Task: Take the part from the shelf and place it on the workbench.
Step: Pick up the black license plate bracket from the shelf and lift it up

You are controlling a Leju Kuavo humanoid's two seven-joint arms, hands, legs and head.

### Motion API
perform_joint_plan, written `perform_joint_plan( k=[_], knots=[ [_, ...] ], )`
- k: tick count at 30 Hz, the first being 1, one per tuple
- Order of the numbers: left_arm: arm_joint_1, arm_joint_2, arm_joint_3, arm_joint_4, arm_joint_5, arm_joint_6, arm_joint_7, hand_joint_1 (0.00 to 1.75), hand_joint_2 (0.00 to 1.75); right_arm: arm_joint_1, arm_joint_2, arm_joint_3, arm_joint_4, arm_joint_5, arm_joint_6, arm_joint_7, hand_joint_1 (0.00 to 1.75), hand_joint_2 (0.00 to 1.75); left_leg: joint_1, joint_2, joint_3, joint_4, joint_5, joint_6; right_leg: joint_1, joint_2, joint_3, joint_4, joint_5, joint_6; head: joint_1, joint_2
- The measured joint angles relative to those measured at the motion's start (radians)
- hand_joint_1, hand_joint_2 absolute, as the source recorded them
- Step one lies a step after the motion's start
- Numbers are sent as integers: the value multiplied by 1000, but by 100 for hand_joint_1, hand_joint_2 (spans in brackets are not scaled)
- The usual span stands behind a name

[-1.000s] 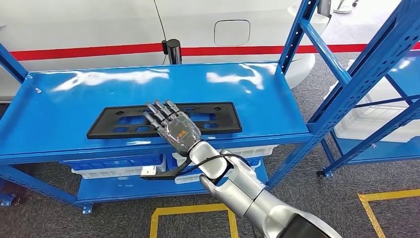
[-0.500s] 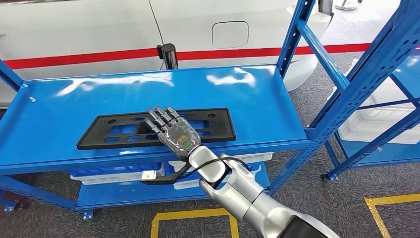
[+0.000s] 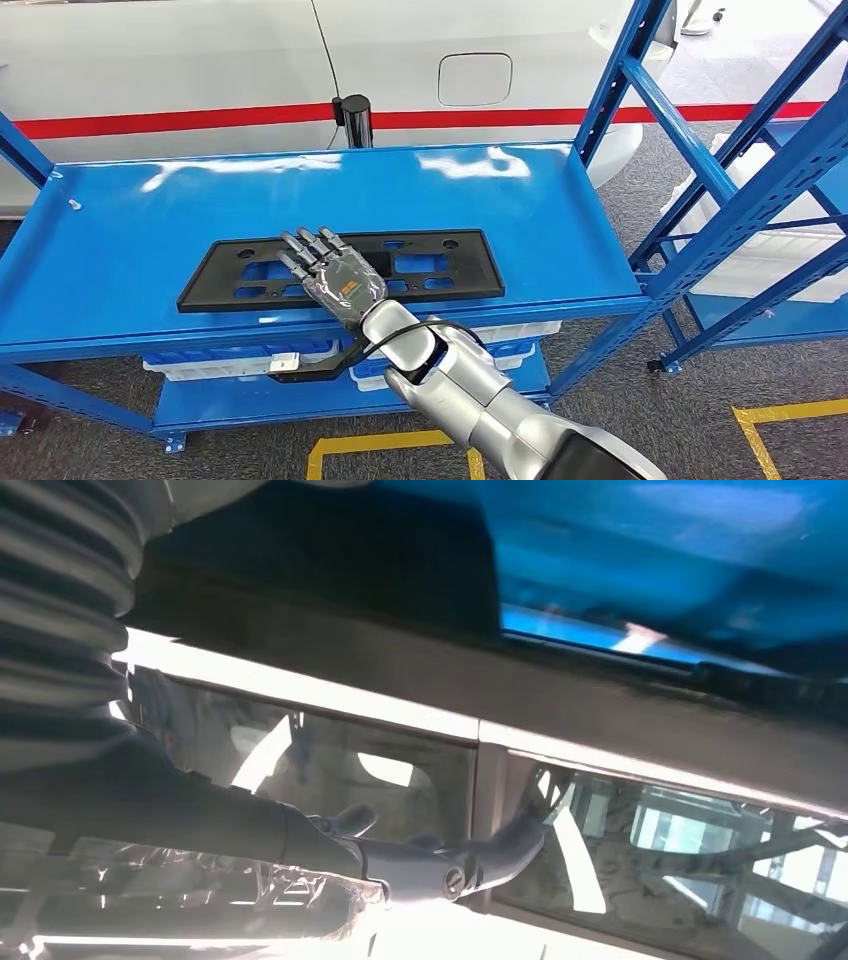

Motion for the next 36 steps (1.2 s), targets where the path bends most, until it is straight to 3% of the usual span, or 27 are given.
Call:
perform_joint_plan(
  k=[2,3,4,5,7,9,11,14,15,18,19,20,23,25,29,31,33,34,35,36],
  knots=[
    [0,0,0,0,-1,0,0,0,0,-1,0,0,12,0,-3,2,0,175,-3,0,2,0,-3,8,0,-1,-82,144,-48,-5,0,0],
    [1,0,0,0,-1,0,0,0,0,-2,0,0,17,0,-5,2,0,175,-5,0,3,0,-5,10,0,-1,-115,195,-58,-3,0,0],
    [2,0,0,0,-1,0,0,0,0,-2,0,0,21,0,-7,3,0,175,-6,-1,6,0,-7,11,0,-1,-128,207,-53,2,0,0],
    [3,0,0,0,-1,0,0,0,0,-2,0,0,24,0,-9,4,0,175,-8,-2,9,0,-9,10,1,-1,-118,176,-32,8,0,0],
    [3,-1,-1,0,-2,0,0,0,0,-4,0,0,29,-1,-13,5,0,175,-9,-4,18,0,-14,6,3,-2,-53,31,31,14,0,0],
    [3,-2,-1,0,-4,0,1,0,0,-6,1,-1,33,-2,-15,5,0,175,-13,-7,24,1,-22,-2,8,-3,-1,-77,72,5,-1,0],
    [2,-3,-2,0,-7,0,1,0,0,-8,1,-1,37,-4,-17,6,0,175,-15,-9,27,1,-28,-13,14,-3,9,-94,79,-10,-2,0],
    [2,-3,-3,0,-9,0,1,0,0,-11,4,-2,43,-9,-15,10,0,175,-8,-6,19,24,-47,-28,1,-3,24,-106,84,-31,-2,0],
    [2,-3,-3,0,-9,0,1,0,0,-12,5,-2,46,-10,-14,11,0,175,-5,-4,0,64,-70,-34,-4,-3,30,-110,84,-37,-2,0],
    [4,-2,-4,0,-9,0,1,0,0,-12,5,-2,55,-10,-12,16,0,175,1,-3,-102,249,-146,-51,-4,-4,35,-111,78,-47,-3,0],
    [5,-2,-4,0,-9,0,1,0,0,-12,6,-3,59,-9,-12,21,0,175,4,-2,-124,277,-146,-55,-4,-4,37,-111,76,-48,-3,0],
    [6,-1,-4,0,-9,0,2,0,0,-13,6,-3,63,-8,-12,27,0,175,7,0,-125,266,-125,-59,-5,-2,40,-111,74,-46,-3,0],
    [5,1,-4,0,-10,2,2,0,0,-20,6,-4,78,-1,-12,42,0,175,15,4,-43,82,-22,-64,-6,1,54,-107,60,-31,-3,0],
    [5,-1,-4,1,-10,2,3,0,0,-28,6,-7,87,0,-12,45,0,175,13,1,-6,11,-4,-54,0,2,58,-104,51,-19,-3,0],
    [5,-1,-4,1,-11,3,4,0,0,-39,6,-12,102,-2,-18,46,0,175,4,0,10,2,-9,-18,0,1,52,-87,36,1,-3,0],
    [5,-1,-4,0,-14,3,4,0,0,-42,6,-14,110,-5,-21,46,0,175,5,3,15,-2,-7,-3,-2,-2,3,9,-5,-2,-2,0],
    [5,-1,-6,0,-17,2,4,0,0,-43,7,-16,118,-9,-22,47,0,175,3,3,16,-1,-9,3,-1,-2,-78,151,-53,-6,-2,0],
    [5,-1,-7,1,-19,1,4,0,0,-43,7,-17,121,-10,-23,47,0,175,1,3,17,-1,-10,4,-1,-2,-106,195,-62,-4,-2,0],
    [6,-1,-8,1,-19,1,4,0,0,-43,7,-18,123,-11,-23,47,0,175,1,2,18,-1,-12,4,-1,-2,-115,201,-54,2,-2,0],
    [6,-1,-9,1,-19,1,4,0,0,-44,7,-19,125,-11,-23,46,0,175,0,1,21,-1,-13,3,-2,-2,-103,164,-32,9,-2,0]
  ],
)
